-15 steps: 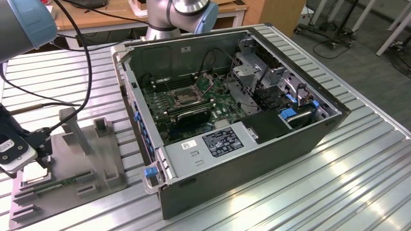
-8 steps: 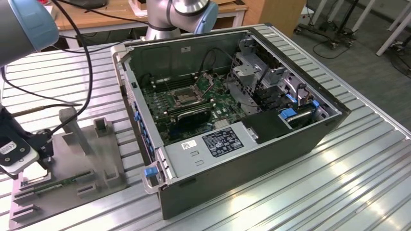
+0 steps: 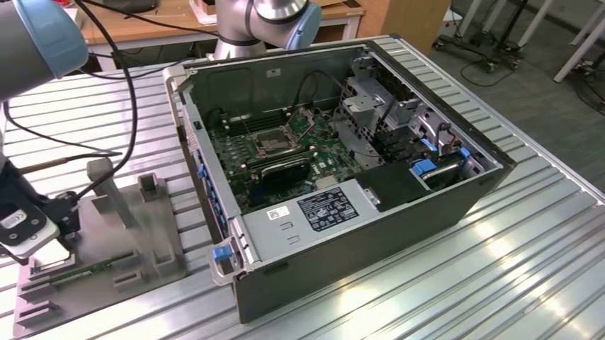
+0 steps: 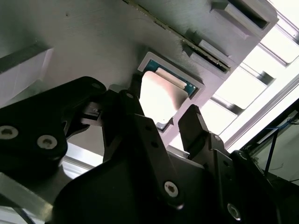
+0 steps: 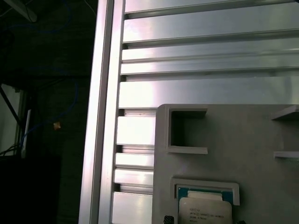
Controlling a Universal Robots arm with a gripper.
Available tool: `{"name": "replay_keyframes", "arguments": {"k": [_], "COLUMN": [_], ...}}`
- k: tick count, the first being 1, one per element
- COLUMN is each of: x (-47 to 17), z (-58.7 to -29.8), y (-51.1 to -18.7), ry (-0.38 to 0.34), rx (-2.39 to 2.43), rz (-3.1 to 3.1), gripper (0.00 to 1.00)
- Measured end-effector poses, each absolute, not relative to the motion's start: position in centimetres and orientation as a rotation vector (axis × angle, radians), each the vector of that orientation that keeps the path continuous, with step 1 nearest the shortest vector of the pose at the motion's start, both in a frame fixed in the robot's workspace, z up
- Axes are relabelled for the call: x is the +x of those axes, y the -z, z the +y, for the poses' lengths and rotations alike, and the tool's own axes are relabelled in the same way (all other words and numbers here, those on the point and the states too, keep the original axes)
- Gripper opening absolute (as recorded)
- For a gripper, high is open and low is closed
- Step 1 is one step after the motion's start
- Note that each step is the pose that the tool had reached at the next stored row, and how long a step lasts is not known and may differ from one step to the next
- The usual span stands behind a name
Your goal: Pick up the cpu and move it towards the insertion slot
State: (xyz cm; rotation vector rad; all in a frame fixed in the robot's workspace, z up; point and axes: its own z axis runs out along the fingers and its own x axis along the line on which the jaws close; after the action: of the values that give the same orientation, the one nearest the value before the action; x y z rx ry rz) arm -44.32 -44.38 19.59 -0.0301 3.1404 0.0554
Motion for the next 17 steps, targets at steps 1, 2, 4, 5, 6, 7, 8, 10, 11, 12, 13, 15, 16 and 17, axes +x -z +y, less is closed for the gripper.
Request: {"name": "replay_keyframes", "arguments": {"k": [1,2,4,5,6,7,8,10,11,12,13,15,16,17], "x": [-44.27,-44.22,-44.17,-44.16,-44.16,-44.16,-44.16,-44.15,-44.15,-44.16,-44.16,-44.15,-44.15,-44.15], "z": [-44.38,-44.37,-44.35,-44.34,-44.34,-44.34,-44.34,-44.34,-44.34,-44.33,-44.33,-44.33,-44.33,-44.33], "y": [-19.58,-19.55,-19.5,-19.46,-19.39,-19.35,-19.31,-19.23,-19.23,-19.22,-19.21,-19.2,-19.2,-19.2], "ry": [-0.055,-0.055,-0.055,-0.055,-0.055,-0.055,-0.055,-0.055,-0.055,-0.055,-0.055,-0.055,-0.055,-0.055], "rx": [-0.03,-0.03,-0.03,-0.03,-0.03,-0.03,-0.03,-0.03,-0.03,-0.03,-0.03,-0.03,-0.03,-0.03], "rz": [3.141,3.14,3.14,3.141,3.141,3.141,3.141,3.141,3.141,3.141,3.141,3.141,3.141,3.141], "gripper": [0.59,0.59,0.59,0.59,0.59,0.59,0.59,0.59,0.59,0.59,0.59,0.59,0.59,0.59]}}
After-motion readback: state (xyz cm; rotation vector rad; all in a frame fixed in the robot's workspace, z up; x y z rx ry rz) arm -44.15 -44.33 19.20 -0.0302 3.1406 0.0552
